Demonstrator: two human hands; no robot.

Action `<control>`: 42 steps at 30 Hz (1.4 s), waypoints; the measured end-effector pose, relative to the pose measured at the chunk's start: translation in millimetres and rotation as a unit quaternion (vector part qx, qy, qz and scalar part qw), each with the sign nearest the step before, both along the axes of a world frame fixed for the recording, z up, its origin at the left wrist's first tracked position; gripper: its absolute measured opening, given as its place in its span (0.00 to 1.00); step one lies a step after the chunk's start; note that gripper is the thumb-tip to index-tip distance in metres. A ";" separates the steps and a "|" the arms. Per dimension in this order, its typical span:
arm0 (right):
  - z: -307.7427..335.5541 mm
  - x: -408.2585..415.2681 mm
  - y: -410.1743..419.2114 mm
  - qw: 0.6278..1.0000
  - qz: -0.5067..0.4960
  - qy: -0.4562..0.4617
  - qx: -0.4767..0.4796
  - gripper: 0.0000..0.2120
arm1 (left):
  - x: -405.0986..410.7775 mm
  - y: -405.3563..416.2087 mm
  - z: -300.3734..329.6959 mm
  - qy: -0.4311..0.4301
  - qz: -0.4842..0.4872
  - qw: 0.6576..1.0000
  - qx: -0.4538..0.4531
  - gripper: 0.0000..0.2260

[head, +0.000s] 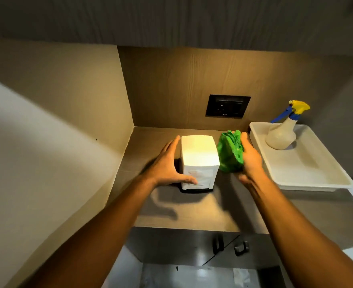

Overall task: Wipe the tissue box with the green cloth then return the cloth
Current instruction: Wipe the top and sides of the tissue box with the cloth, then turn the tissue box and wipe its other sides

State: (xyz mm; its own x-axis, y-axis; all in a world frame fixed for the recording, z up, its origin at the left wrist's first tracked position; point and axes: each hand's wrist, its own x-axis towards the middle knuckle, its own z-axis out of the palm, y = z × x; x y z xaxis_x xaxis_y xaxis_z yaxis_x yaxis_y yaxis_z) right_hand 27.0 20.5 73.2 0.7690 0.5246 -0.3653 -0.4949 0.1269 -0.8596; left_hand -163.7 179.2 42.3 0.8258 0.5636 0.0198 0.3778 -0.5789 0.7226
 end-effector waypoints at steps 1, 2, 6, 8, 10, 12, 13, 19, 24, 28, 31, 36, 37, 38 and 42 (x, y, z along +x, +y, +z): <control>-8.8 1.9 -8.6 0.998 0.003 0.058 0.038 0.24 | -0.1 -1.6 4.5 -0.009 0.008 1.000 0.008 0.62; -17.5 2.1 -17.0 0.992 0.006 0.105 0.076 0.27 | 3.0 -4.8 10.4 -0.025 0.017 0.999 0.019 0.58; -38.4 -4.8 -35.8 0.950 -0.022 0.236 0.205 0.30 | 43.9 -24.5 38.5 0.019 0.035 0.990 0.139 0.44; -39.4 -11.2 -38.1 0.940 -0.052 0.255 0.222 0.28 | 63.3 -33.1 44.6 0.109 0.023 0.980 0.164 0.39; -42.6 -14.8 -40.6 0.936 -0.077 0.257 0.229 0.27 | 71.3 -37.8 44.0 0.166 0.013 0.969 0.183 0.35; -48.5 -17.8 -43.9 0.940 -0.080 0.246 0.223 0.28 | 70.7 -36.8 43.1 0.166 0.002 0.965 0.204 0.33; -52.2 -20.4 -44.8 0.946 -0.082 0.233 0.211 0.28 | 69.5 -34.6 44.0 0.160 -0.005 0.964 0.213 0.33; -73.3 -38.8 -39.9 0.968 -0.125 0.142 0.162 0.18 | 73.0 -29.4 46.2 0.191 -0.079 0.950 0.233 0.35; -59.7 -44.9 -6.2 0.990 -0.110 -0.007 0.087 0.13 | 61.5 -14.5 39.4 0.189 -0.061 0.952 0.232 0.36; -43.3 -32.4 18.5 0.995 -0.072 -0.054 0.038 0.21 | 66.7 -16.4 39.3 0.194 -0.057 0.951 0.234 0.36; -44.2 -34.8 18.2 0.993 -0.013 -0.111 -0.025 0.22 | 67.0 -19.8 41.0 0.193 -0.059 0.951 0.232 0.35; -66.6 -61.2 0.1 0.976 -0.027 -0.215 -0.010 0.26 | 66.8 -26.0 46.4 0.183 -0.060 0.956 0.220 0.35; -64.5 -61.0 4.4 0.970 -0.046 -0.240 0.009 0.25 | 67.2 -26.3 47.5 0.182 -0.063 0.956 0.219 0.35; -60.1 -56.2 11.7 0.964 -0.055 -0.258 0.016 0.23 | 67.9 -26.5 48.5 0.183 -0.066 0.957 0.218 0.35; -46.3 -20.3 37.5 0.983 -0.026 -0.181 -0.029 0.18 | 68.1 -27.4 49.5 0.192 -0.064 0.956 0.214 0.36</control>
